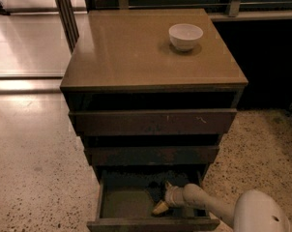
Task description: Pick sponge from bottom drawer and place on counter
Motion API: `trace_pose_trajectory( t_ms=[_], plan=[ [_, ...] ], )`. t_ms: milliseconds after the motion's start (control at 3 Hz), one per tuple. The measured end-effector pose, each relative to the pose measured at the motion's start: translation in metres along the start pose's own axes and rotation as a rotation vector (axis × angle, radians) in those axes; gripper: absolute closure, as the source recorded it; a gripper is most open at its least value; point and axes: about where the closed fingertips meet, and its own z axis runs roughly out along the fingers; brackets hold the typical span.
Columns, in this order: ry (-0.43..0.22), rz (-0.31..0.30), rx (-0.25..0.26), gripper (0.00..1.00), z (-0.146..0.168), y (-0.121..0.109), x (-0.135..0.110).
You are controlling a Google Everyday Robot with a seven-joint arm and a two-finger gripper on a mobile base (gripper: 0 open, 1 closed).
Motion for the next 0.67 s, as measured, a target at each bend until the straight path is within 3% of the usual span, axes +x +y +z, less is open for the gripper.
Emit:
trace_pose_trajectory(
  t_ms=[667],
  plan=[
    [-0.022,-0.018,-0.002,0.46,0.0007,0.0017,-0.0011]
  ],
)
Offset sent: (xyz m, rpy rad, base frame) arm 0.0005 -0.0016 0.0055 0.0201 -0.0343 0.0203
